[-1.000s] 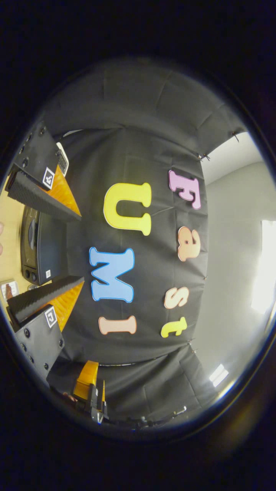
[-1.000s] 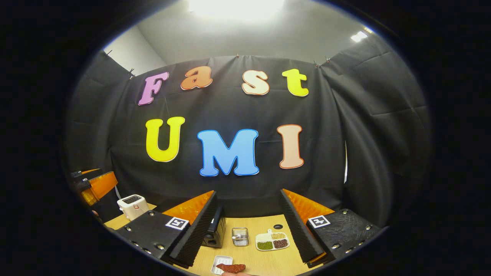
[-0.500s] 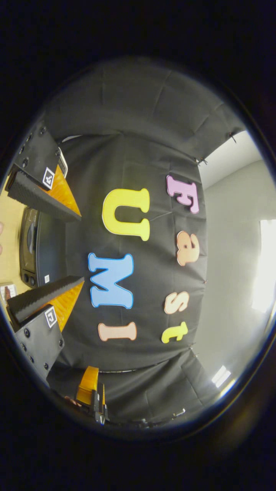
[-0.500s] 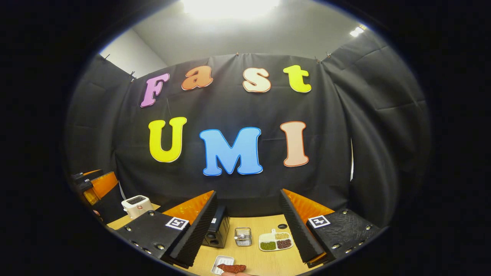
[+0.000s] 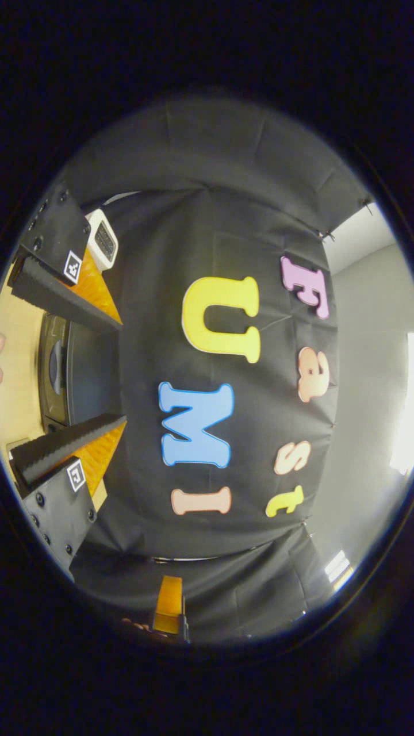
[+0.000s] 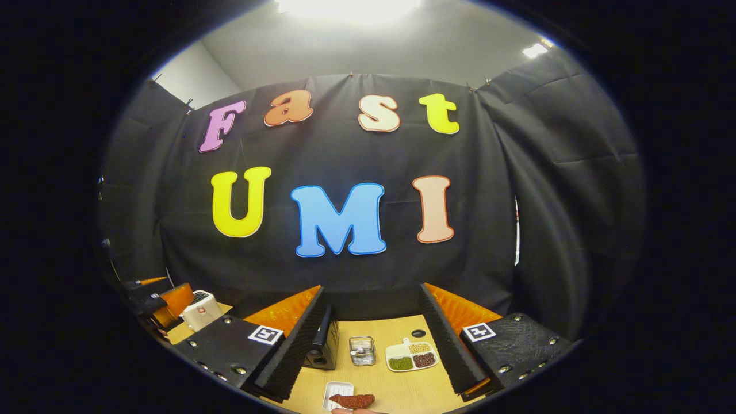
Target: Open the electric oven with the left hand, put the food in, and close the electric oven.
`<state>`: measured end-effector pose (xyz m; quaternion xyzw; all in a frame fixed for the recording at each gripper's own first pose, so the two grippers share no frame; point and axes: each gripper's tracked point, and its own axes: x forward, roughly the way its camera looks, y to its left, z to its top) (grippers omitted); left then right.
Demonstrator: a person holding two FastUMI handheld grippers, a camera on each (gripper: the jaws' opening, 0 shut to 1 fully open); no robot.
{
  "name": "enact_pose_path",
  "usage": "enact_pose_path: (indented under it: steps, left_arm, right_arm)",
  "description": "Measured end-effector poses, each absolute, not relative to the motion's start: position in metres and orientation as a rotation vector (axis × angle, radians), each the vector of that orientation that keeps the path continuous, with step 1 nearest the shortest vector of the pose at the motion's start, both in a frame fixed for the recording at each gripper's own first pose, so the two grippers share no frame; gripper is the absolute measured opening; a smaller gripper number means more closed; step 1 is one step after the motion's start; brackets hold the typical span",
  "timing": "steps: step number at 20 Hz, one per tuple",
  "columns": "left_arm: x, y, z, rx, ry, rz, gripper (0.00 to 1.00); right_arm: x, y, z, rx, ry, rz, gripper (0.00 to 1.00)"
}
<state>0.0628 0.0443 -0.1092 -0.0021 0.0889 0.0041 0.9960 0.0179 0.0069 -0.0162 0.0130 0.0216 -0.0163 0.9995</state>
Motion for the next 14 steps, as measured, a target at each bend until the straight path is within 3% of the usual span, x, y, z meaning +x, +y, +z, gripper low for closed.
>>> enact_pose_path:
  steps: [4,5,8,11,12,14]
  left_arm:
    - [0.098,0.048,-0.162,0.0,0.27,-0.033,0.95]
    - [0.107,0.048,-0.173,-0.004,0.289,-0.037,0.99]
    - [0.127,0.049,-0.219,-0.007,0.365,-0.047,0.92]
    - [0.143,0.051,-0.269,-0.009,0.46,-0.039,0.99]
    - [0.147,0.052,-0.283,-0.009,0.487,-0.036,0.95]
    - [0.152,0.051,-0.301,-0.014,0.523,-0.031,0.99]
  right_arm:
    - [0.02,0.013,-0.018,0.018,0.051,-0.06,0.98]
    - [0.021,0.014,-0.02,0.012,0.055,-0.066,0.98]
    - [0.026,0.015,-0.028,0.009,0.075,-0.077,0.98]
    - [0.034,0.015,-0.041,-0.002,0.114,-0.082,0.98]
    - [0.035,0.014,-0.044,-0.002,0.122,-0.084,0.98]
    - [0.037,0.013,-0.05,-0.003,0.135,-0.087,0.98]
